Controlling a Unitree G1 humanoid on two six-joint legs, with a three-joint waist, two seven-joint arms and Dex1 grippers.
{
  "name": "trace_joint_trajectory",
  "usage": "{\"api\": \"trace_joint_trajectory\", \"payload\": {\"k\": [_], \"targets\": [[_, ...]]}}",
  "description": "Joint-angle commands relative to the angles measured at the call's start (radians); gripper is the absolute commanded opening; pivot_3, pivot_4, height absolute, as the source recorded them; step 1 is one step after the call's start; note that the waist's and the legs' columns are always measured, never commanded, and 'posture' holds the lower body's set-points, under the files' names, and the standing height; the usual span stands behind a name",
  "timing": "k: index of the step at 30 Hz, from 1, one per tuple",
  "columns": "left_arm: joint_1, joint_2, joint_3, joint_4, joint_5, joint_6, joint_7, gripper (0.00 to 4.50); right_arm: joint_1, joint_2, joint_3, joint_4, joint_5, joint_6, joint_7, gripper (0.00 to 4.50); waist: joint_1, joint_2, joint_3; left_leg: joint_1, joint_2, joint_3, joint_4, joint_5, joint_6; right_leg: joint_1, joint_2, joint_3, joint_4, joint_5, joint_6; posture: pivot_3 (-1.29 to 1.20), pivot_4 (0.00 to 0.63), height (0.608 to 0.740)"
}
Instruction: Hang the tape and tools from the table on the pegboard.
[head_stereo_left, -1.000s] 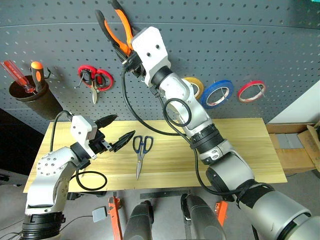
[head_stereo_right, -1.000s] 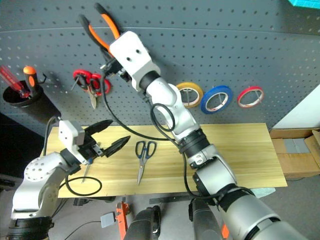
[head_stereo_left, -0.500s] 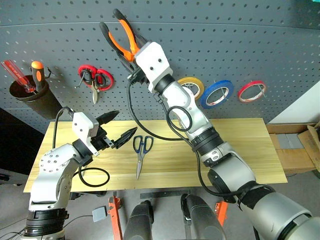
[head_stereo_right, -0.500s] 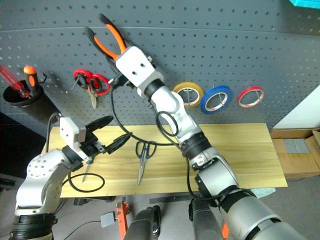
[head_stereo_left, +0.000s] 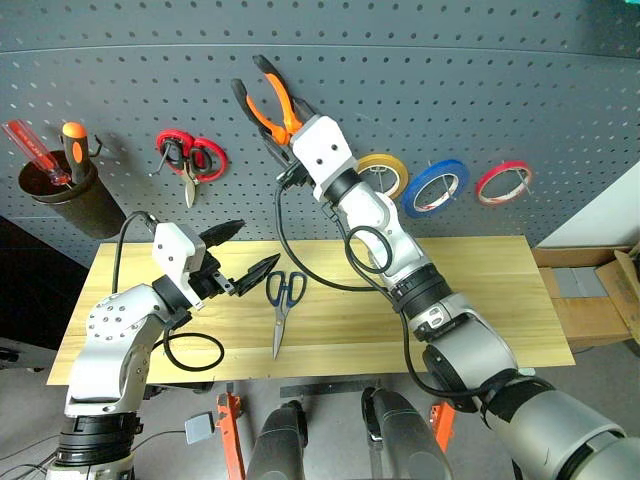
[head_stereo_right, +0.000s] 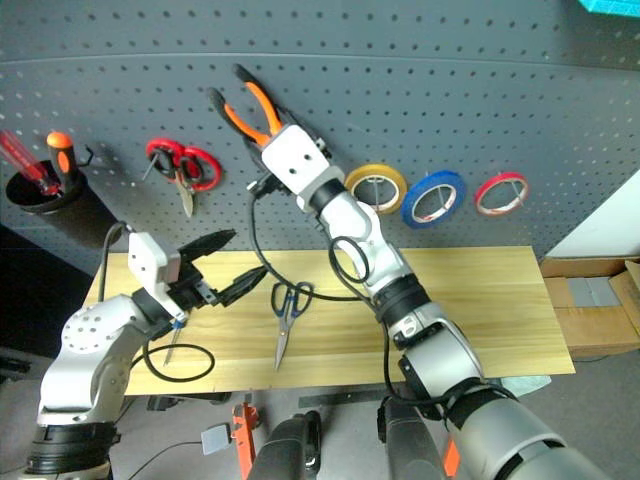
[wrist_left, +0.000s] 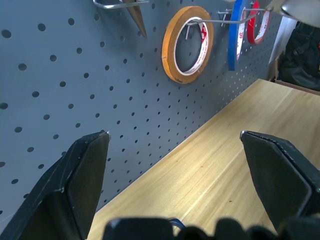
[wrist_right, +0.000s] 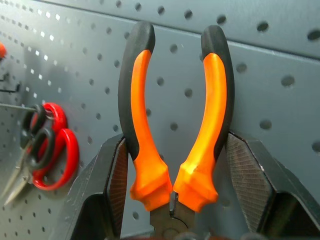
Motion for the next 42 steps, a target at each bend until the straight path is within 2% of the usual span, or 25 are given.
{"api": "trace_joint_trajectory", "payload": {"k": [1,13,15,19,24,28,33,35,37,42], "targets": [[-0.002,-0.005,0.006,-0.014,0.005,-0.024,0.009,4.50,-0.014,-0.004,-0.009,-0.001,-0.023,-0.007,-0.041,2.54,0.000,0.000,0.000,0.000,0.000,0.000,0.000,0.000,0.000,0.000,0.000,0.000,0.000,0.000,0.000,-0.04,0.284,0.740],[-0.010,-0.018,0.003,-0.005,0.026,-0.030,0.026,4.50,0.036,0.004,-0.012,-0.044,-0.060,0.155,-0.079,2.54,0.001,0.000,0.000,0.000,0.000,-0.001,0.002,0.000,0.000,0.000,0.000,0.000,0.002,0.000,0.000,-0.05,0.289,0.740],[-0.010,-0.020,0.005,-0.003,0.027,-0.029,0.029,4.50,0.044,0.007,-0.017,-0.071,-0.053,0.185,-0.073,3.27,0.001,0.000,0.000,0.001,0.000,-0.001,0.002,0.001,0.000,0.001,0.000,0.000,0.002,0.000,-0.001,-0.05,0.289,0.740],[-0.010,-0.022,0.007,-0.003,0.027,-0.025,0.034,4.50,0.058,0.011,-0.023,-0.122,-0.040,0.242,-0.052,4.41,0.003,0.000,0.000,0.001,0.000,-0.001,0.003,0.001,-0.001,0.001,0.000,0.000,0.003,0.000,-0.001,-0.05,0.287,0.740],[-0.001,-0.031,0.018,-0.017,-0.002,0.015,0.054,4.50,0.137,-0.031,-0.029,-0.375,-0.008,0.462,0.060,4.47,0.021,0.000,0.000,0.001,0.000,-0.001,0.004,0.003,-0.001,0.001,0.000,-0.001,0.003,0.000,0.000,-0.05,0.289,0.740],[0.015,-0.033,0.019,-0.032,-0.006,0.031,0.066,4.50,0.217,-0.112,-0.043,-0.623,0.036,0.679,0.172,4.47,0.027,0.000,0.000,0.000,-0.001,-0.002,0.003,0.003,-0.001,0.001,0.000,-0.001,0.001,0.000,0.000,-0.06,0.292,0.740],[0.025,-0.038,0.017,-0.040,-0.007,0.048,0.087,4.50,0.275,-0.218,-0.091,-0.824,0.088,0.864,0.245,4.47,0.024,0.000,0.000,-0.003,-0.001,-0.004,0.001,0.002,-0.001,0.000,0.000,-0.002,0.000,0.000,0.000,-0.07,0.296,0.740],[0.024,-0.038,0.012,-0.040,-0.001,0.055,0.098,4.50,0.287,-0.247,-0.119,-0.888,0.120,0.932,0.266,4.47,0.024,0.000,0.001,-0.003,-0.001,-0.004,0.000,0.002,-0.001,-0.001,0.000,-0.002,0.000,0.000,-0.001,-0.07,0.298,0.740],[0.025,-0.033,0.006,-0.044,0.005,0.081,0.113,4.50,0.303,-0.269,-0.159,-0.970,0.223,1.043,0.335,4.47,0.020,0.000,0.001,-0.003,0.000,-0.004,0.000,0.002,-0.001,-0.001,0.001,-0.002,0.000,0.000,0.000,-0.07,0.301,0.740],[0.066,-0.002,-0.038,-0.082,0.036,0.210,0.150,4.50,0.332,-0.368,-0.298,-1.191,0.615,1.429,0.553,4.47,0.019,0.002,0.005,-0.003,0.000,-0.005,0.001,0.002,-0.001,-0.001,0.001,-0.002,0.000,0.000,0.000,-0.09,0.307,0.740]]}}
